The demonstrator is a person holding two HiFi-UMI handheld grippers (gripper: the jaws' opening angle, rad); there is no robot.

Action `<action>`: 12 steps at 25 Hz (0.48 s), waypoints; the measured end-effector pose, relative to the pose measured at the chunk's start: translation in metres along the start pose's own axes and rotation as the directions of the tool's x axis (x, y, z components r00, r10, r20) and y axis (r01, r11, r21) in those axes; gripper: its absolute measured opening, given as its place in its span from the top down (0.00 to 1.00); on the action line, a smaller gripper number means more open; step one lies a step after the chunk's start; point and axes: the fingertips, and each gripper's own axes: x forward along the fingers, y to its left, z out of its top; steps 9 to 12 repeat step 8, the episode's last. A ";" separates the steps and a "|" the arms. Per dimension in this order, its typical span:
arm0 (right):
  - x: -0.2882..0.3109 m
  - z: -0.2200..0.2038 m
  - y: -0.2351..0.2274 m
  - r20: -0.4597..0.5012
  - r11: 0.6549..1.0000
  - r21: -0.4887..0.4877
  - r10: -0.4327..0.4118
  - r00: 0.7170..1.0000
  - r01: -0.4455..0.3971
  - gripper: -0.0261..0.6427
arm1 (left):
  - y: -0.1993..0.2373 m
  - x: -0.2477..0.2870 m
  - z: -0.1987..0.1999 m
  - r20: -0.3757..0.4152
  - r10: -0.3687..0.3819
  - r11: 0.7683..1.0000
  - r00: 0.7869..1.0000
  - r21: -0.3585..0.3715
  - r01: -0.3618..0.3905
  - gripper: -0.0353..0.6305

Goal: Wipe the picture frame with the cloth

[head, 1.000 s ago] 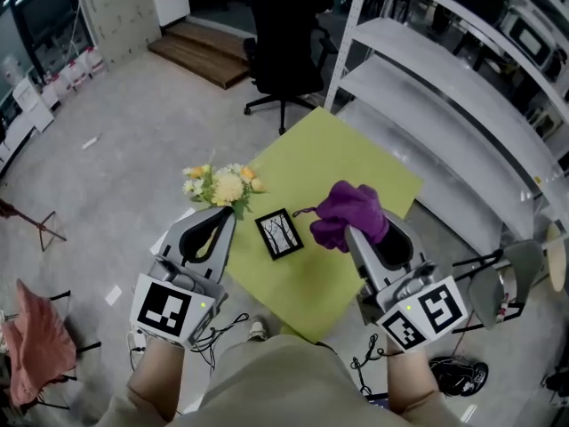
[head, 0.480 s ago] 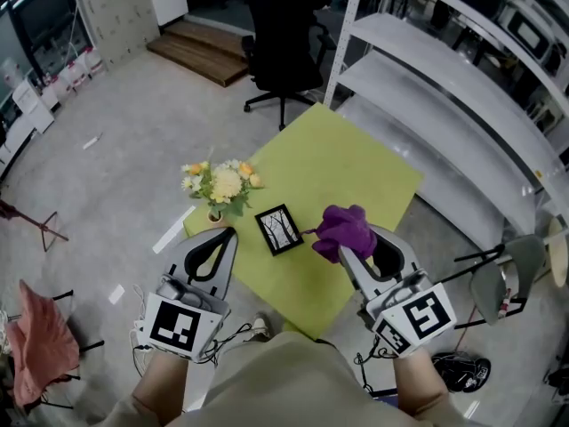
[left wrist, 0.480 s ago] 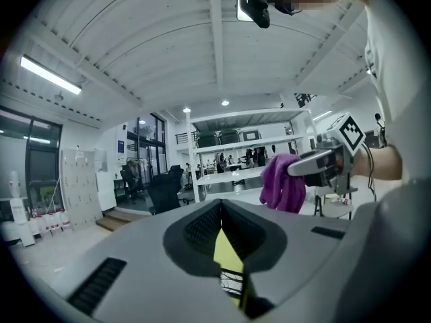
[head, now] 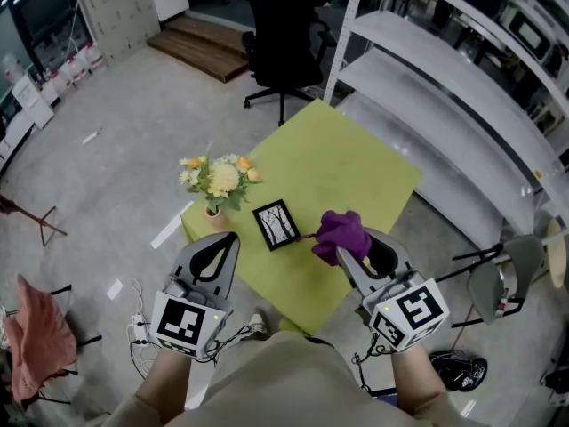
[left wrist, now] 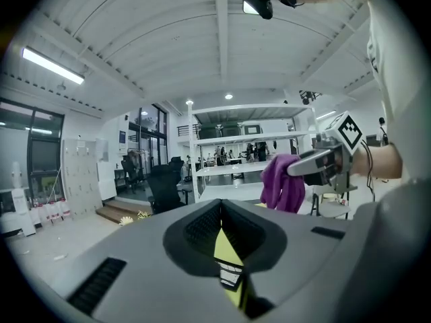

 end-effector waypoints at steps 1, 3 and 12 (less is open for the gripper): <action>0.000 0.001 0.000 0.001 1.000 -0.001 0.000 1.000 0.000 0.74 | 0.000 -0.001 0.001 0.003 0.001 1.000 1.000 0.003 -0.001 0.94; -0.001 0.001 0.001 0.002 1.000 -0.003 0.000 1.000 0.000 0.74 | 0.001 -0.001 0.001 0.005 0.001 1.000 1.000 0.015 -0.001 0.94; -0.001 -0.005 0.001 -0.012 1.000 -0.001 -0.001 1.000 0.001 0.74 | -0.002 0.000 -0.011 -0.023 0.007 0.999 1.000 0.044 -0.006 0.94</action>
